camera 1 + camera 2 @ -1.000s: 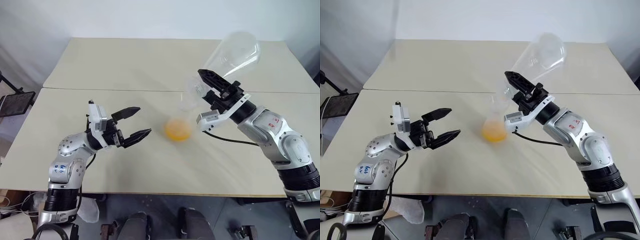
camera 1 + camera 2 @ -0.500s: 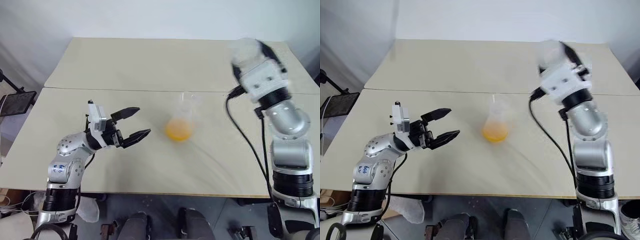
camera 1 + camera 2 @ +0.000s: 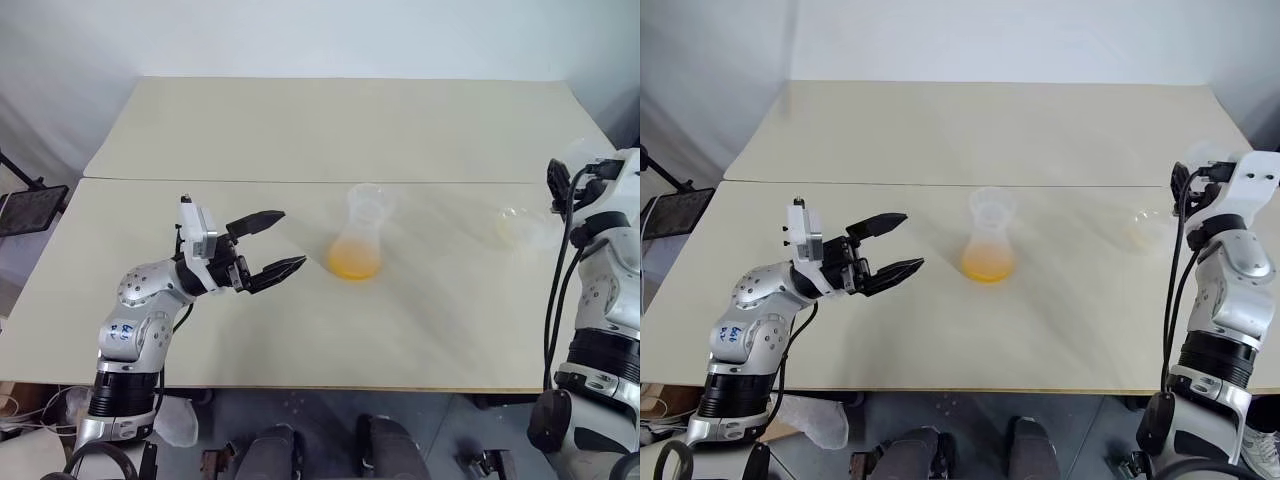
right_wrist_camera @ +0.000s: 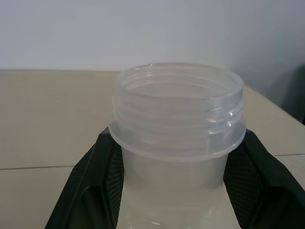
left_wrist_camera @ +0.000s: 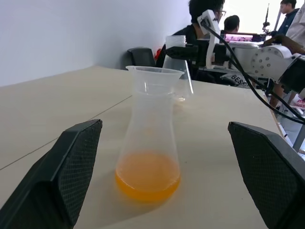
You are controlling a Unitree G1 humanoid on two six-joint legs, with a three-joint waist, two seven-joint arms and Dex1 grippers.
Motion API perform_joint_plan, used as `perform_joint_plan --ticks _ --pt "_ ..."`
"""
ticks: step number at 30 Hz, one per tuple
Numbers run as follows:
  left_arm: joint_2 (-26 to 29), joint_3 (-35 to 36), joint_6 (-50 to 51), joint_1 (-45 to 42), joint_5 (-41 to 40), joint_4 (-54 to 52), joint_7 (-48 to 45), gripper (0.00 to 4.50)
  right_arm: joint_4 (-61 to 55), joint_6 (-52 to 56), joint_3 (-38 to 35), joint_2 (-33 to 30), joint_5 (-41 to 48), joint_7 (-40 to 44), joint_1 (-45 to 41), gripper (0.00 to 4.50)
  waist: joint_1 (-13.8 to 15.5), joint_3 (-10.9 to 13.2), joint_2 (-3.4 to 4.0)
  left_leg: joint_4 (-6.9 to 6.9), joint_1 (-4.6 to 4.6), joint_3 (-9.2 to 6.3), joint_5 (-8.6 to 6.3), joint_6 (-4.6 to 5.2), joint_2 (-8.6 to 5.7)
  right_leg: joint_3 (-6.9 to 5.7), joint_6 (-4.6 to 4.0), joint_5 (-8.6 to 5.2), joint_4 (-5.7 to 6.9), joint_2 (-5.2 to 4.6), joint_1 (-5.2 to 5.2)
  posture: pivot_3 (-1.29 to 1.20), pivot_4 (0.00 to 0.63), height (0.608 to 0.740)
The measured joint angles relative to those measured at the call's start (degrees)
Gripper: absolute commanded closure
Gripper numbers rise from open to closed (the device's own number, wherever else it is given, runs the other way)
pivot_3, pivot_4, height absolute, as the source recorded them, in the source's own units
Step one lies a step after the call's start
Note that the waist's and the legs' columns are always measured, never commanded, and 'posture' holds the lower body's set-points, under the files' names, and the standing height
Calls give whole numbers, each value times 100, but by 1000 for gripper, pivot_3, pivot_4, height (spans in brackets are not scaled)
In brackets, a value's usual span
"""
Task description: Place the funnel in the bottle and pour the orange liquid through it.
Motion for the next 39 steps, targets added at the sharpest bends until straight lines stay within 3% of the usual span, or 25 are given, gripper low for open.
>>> perform_joint_plan --ticks 6,18,24,33,39 --pt "-5 -5 0 1 0 -1 27 0 208 -188 27 -19 459 269 72 19 24 0 0 5 -2 -4 0 1 -1 1 0 0 -1 -3 2 0 150 740" --pt "175 104 63 94 -35 -10 -7 0 -592 -224 146 -494 716 607 720 19 43 0 0 5 -4 -8 0 1 -2 5 1 0 -4 -7 4 0 150 740" --pt "574 223 119 104 -58 32 -420 0 -664 -307 -100 -780 1090 918 940 19 29 0 0 4 -2 -6 0 1 -1 0 1 1 -10 -4 7 0 150 740" --pt "618 484 99 289 -108 30 -459 0 -730 -758 -454 -1222 1443 1341 1084 19 28 0 0 2 -1 -6 0 1 -2 2 1 1 -12 -11 8 0 150 740" --pt "786 527 286 701 -134 -70 -441 0 -1244 -625 -335 -1535 2142 2254 1033 19 26 0 0 2 -1 -9 0 0 9 19 0 0 -18 -14 11 0 150 740"
